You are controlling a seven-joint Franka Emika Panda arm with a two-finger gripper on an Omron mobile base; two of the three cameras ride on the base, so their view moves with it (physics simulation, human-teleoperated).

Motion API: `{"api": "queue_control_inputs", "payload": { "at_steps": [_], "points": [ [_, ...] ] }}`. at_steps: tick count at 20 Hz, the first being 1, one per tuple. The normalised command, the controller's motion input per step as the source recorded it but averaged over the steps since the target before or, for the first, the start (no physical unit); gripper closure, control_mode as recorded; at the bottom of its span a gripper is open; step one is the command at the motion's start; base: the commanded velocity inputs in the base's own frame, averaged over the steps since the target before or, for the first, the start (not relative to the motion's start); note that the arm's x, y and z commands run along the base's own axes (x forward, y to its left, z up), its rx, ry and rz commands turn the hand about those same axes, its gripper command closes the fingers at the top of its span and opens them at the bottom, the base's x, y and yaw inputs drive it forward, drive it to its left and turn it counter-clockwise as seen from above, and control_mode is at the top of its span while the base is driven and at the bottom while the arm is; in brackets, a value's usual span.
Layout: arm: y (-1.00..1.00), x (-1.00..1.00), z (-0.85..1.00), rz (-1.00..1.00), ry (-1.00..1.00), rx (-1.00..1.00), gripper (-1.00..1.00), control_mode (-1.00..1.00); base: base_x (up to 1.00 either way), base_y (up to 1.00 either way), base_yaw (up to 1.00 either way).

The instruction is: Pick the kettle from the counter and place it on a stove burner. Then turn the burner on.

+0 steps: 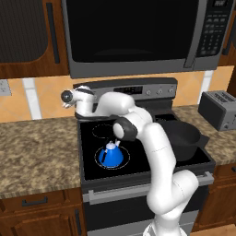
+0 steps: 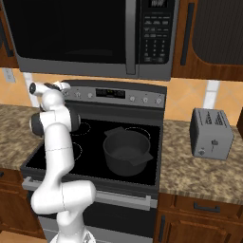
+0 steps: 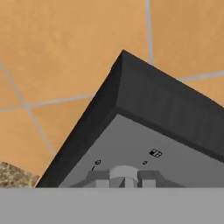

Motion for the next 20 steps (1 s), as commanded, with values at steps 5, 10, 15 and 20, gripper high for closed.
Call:
{"api": "queue_control_inputs", "payload": {
  "at_steps": [5, 10, 15, 20],
  "points": [
    [0.00, 0.00, -0.35, 0.27, -0.03, -0.23, 1.00, -1.00, 0.00, 0.00, 0.00],
    [0.01, 0.00, -0.40, 0.30, -0.03, -0.27, 1.00, -1.00, 0.00, 0.00, 0.00],
    [0.07, -0.02, -0.04, 0.15, -0.01, -0.11, 1.00, -1.00, 0.00, 0.00, 0.00],
    [0.00, 0.00, 0.00, 0.00, 0.00, 0.00, 1.00, -1.00, 0.00, 0.00, 0.00]
  ]
}}
